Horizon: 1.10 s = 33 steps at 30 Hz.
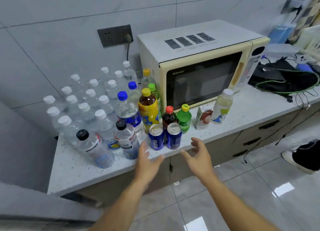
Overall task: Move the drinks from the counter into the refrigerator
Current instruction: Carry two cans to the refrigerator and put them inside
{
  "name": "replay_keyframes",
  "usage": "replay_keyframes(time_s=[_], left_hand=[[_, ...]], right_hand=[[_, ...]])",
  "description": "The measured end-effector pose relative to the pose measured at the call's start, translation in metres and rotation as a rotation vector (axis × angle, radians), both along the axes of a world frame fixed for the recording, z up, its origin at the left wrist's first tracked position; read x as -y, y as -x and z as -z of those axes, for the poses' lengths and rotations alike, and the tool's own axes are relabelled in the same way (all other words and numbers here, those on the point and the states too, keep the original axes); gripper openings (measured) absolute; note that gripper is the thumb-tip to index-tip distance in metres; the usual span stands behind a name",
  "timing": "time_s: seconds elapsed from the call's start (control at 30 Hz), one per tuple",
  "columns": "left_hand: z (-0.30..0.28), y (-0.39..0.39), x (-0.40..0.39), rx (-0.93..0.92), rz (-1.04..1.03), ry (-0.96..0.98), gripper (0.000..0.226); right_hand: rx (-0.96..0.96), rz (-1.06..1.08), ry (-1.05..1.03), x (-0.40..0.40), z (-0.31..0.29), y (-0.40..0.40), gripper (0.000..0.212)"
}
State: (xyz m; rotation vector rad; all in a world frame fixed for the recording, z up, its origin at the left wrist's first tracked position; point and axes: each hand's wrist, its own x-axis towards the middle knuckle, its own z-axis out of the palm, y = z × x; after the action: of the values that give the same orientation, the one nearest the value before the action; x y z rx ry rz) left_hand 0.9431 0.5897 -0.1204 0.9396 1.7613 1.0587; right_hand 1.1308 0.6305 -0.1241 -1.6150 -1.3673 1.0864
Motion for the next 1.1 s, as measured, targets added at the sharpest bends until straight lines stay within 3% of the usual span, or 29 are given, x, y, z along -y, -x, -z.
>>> replay_keyframes(time_s=[0.13, 0.37, 0.73, 1.1], left_hand=[[0.008, -0.009, -0.04, -0.058, -0.083, 0.005, 0.096], [0.023, -0.008, -0.071, -0.054, -0.165, -0.049, 0.082], [0.019, -0.011, -0.055, -0.019, -0.195, -0.087, 0.067], [0.003, 0.0, 0.09, 0.42, -0.203, -0.067, 0.076]], right_hand=[[-0.007, -0.164, -0.023, -0.037, 0.003, -0.005, 0.082], [-0.049, -0.334, -0.071, -0.072, 0.014, 0.013, 0.081], [-0.209, -0.339, -0.005, -0.078, 0.017, 0.021, 0.07], [-0.439, -0.221, 0.107, 0.031, 0.0, 0.014, 0.05]])
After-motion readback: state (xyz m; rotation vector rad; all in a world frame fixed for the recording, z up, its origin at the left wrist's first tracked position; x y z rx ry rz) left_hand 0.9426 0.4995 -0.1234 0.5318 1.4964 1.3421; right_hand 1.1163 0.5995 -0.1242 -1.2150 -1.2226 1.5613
